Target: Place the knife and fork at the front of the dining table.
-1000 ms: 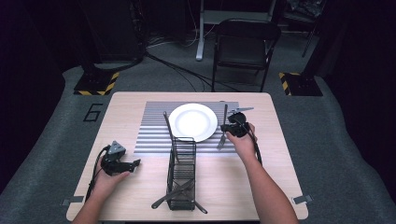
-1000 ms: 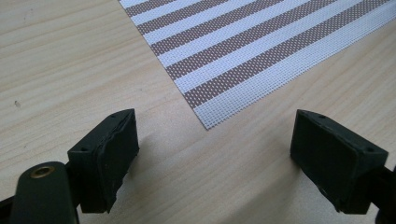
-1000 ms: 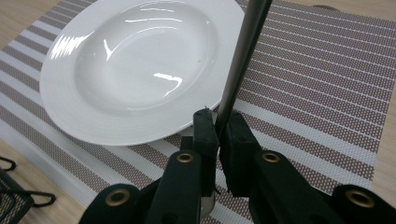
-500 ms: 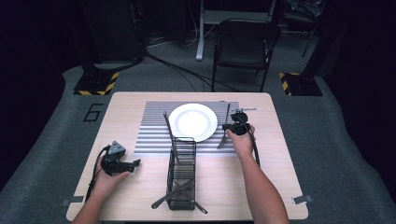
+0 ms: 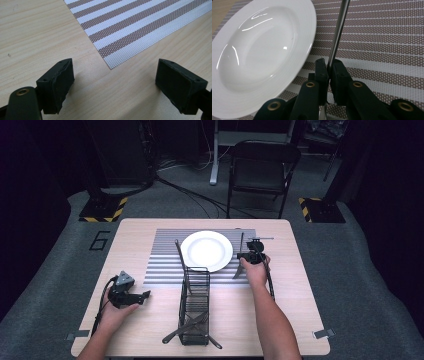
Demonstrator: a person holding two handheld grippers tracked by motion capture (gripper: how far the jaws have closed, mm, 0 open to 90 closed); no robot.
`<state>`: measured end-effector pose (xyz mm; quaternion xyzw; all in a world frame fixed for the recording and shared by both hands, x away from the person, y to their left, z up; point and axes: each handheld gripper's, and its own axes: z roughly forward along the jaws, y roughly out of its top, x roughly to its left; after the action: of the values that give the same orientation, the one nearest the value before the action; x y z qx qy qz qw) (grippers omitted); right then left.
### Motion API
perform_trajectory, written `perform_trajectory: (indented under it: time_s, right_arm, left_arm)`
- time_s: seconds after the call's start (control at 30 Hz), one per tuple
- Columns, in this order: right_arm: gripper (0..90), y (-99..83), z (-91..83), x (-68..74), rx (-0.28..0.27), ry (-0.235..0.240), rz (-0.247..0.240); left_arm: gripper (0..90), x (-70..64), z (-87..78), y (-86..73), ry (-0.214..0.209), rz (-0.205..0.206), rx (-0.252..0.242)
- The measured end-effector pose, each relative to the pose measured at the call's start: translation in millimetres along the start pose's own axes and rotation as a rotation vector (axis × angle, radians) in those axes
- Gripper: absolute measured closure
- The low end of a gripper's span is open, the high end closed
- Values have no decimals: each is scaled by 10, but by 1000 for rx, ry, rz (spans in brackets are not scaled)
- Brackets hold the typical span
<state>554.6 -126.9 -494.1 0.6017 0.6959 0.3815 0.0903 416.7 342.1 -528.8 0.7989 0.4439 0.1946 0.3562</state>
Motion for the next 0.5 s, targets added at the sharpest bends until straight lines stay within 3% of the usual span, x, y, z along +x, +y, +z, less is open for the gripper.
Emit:
perform_trajectory:
  time_s: [0.17,0.33,0.5]
  right_arm:
    - [863,4,49,-17,-7,18,68]
    - [874,55,33,35,-5,16,47]
    - [875,102,10,38,-9,7,101]
  left_arm:
    - [152,-4,-2,-3,-1,-2,0]
    - [152,-4,-2,-3,-1,-2,0]
    - [152,-5,-4,-3,-1,1,2]
